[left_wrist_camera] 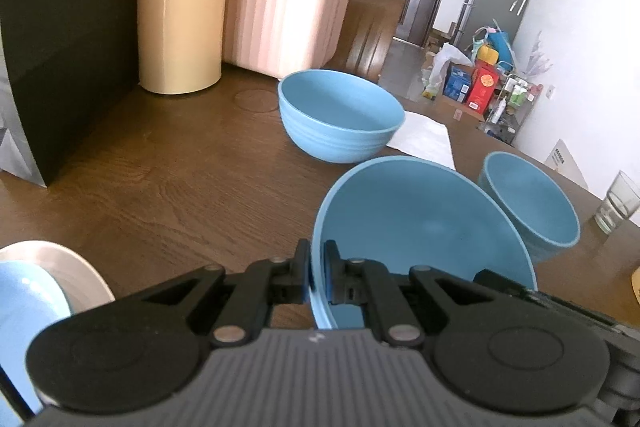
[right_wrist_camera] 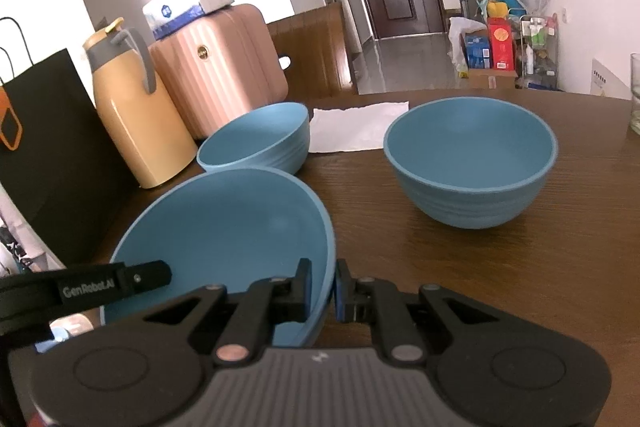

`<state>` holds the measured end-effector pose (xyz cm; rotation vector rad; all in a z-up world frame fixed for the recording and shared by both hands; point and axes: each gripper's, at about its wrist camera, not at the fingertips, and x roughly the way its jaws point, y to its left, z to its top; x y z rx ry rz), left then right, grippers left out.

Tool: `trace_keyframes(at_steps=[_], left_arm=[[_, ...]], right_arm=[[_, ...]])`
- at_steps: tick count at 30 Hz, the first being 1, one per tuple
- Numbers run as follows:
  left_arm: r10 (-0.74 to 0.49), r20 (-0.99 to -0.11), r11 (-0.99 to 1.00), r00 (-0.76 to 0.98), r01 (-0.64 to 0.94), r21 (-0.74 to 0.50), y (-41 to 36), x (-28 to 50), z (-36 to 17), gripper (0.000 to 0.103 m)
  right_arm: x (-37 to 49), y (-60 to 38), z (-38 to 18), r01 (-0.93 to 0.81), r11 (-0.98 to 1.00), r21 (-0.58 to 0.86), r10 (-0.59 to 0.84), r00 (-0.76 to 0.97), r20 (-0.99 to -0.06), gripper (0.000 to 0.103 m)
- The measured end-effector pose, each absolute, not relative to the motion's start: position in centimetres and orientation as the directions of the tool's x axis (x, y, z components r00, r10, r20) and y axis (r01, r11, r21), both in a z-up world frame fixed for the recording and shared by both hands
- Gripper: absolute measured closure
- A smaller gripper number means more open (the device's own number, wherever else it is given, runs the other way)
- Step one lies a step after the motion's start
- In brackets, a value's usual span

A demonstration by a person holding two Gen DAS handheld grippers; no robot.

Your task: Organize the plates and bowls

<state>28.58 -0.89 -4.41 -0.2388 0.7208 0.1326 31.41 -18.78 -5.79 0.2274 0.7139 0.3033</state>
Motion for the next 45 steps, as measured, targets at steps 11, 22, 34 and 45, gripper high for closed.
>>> trace_keyframes(at_steps=[11,22,34,45], left_arm=[[-0.002,-0.673,0.976,0.74,-0.145,-0.163,-3.6,24.6,-3.1,0.095],[-0.022,-0.696,0.985,0.718,-0.106,-0.14,-5.4,21.7,-3.5,0.095],[-0.037,-0.74,0.986,0.671,-0.098,-0.138,-5.5,20.6,-5.5,0.095],[-0.032,-0.764,0.987,0.644,-0.1,-0.126,-5.7,20.7,-6.8,0.095]], right_arm=[[26.5,-21.6,-4.0,-0.157,0.94,0.303,0.316,0.737,-0.598,0.092],[23.0,-23.3,-4.6,-0.126,0.947,0.297,0.291,0.73,-0.618,0.092],[21.9,-23.3,-6.6,-0.116,0.948,0.296,0.288,0.707,-0.646,0.092],[21.8,-23.4,-8.0,-0.107,0.948,0.298,0.287,0.69,-0.665,0.092]])
